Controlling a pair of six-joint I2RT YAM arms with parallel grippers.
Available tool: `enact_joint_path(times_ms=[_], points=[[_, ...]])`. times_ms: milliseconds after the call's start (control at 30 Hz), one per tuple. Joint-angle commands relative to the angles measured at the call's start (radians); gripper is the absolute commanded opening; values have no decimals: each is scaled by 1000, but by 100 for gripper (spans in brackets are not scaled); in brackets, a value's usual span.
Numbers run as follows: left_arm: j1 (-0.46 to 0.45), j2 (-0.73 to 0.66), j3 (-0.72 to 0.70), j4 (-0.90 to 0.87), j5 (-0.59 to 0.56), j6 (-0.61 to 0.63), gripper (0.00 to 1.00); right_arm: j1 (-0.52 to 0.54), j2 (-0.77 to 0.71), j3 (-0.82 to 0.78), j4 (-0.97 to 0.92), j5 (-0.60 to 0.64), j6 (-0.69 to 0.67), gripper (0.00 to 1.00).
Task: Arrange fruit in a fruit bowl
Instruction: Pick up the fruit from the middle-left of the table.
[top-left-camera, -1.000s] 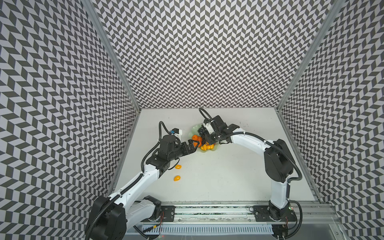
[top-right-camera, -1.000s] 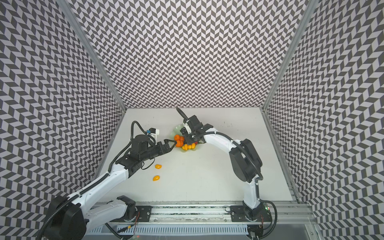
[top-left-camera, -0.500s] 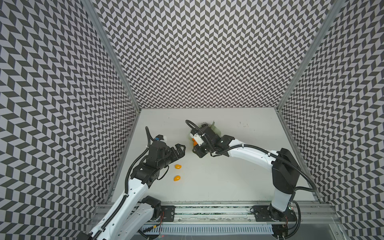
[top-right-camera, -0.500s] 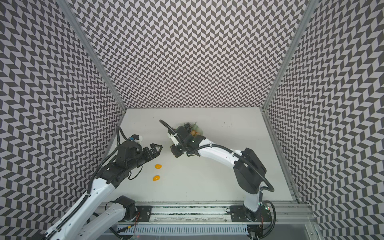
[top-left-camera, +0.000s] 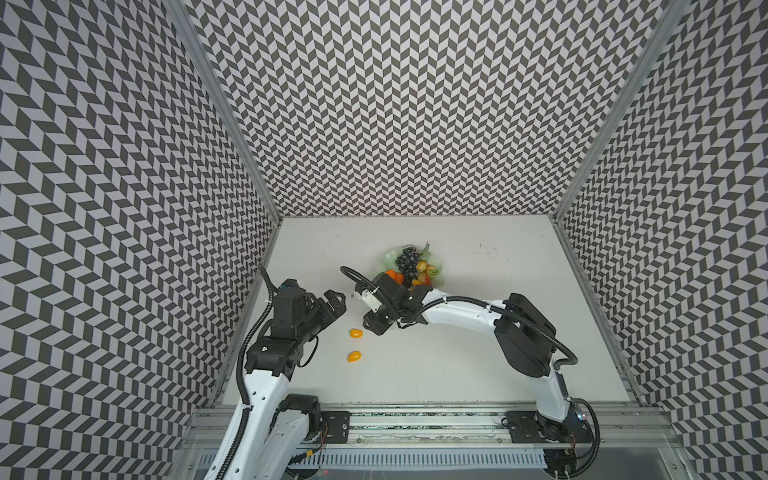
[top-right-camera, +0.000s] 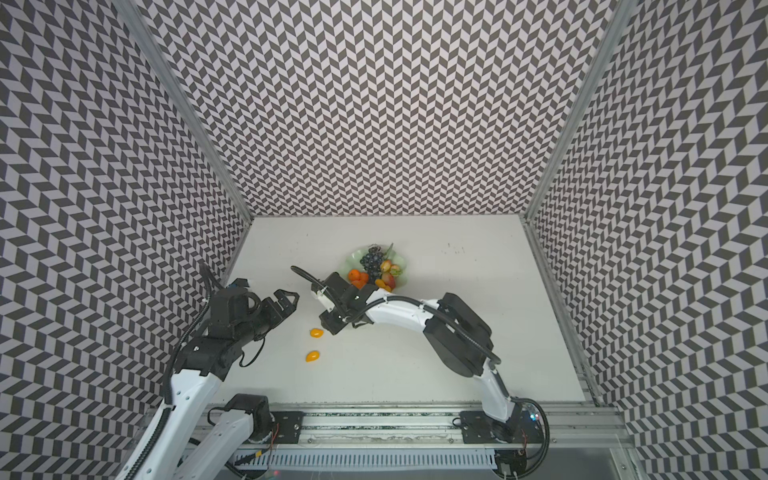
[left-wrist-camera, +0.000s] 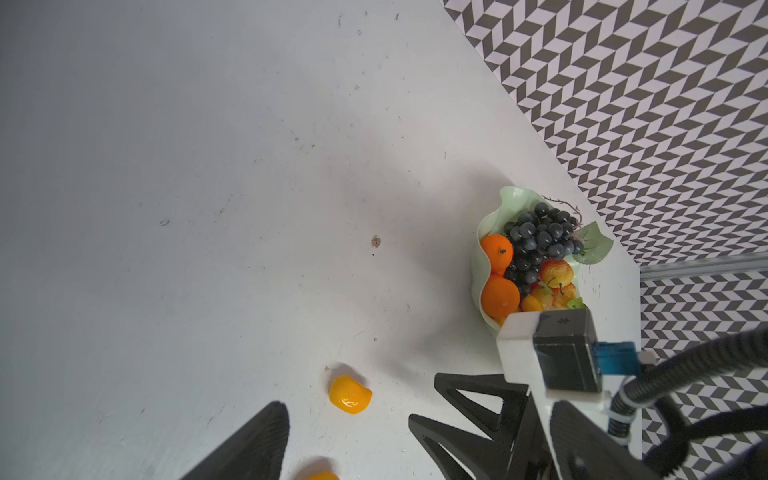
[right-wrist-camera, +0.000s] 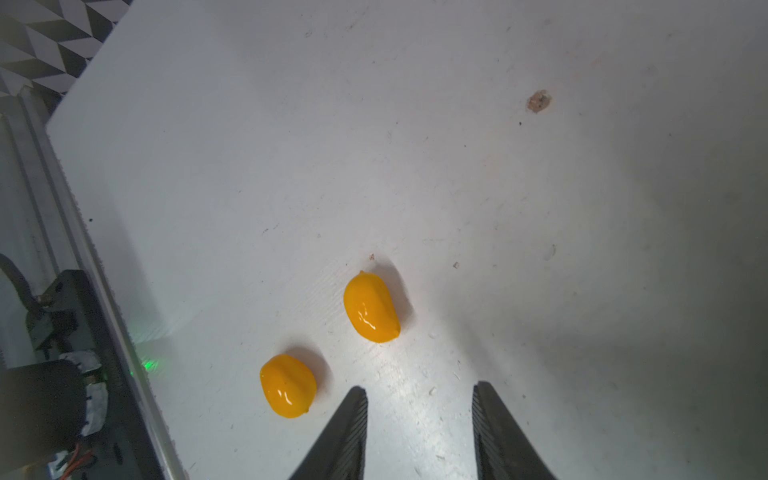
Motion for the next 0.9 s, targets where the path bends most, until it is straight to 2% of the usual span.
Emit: enact_joint_path(times_ms=[0,200,500,867], points=[[66,-13,15,-21,64,38,100,17,38,57,28,-31,-23,43],[202,-18,-4,-16,176,70,100,31,118,146,-16,-46,-44,42],[355,-19,-51,-7,308,112,100,42,186,215,-48,-53,-58,42],[386,-14,-65,0,345,127,100,60,224,231,-70,-45,-69,42]])
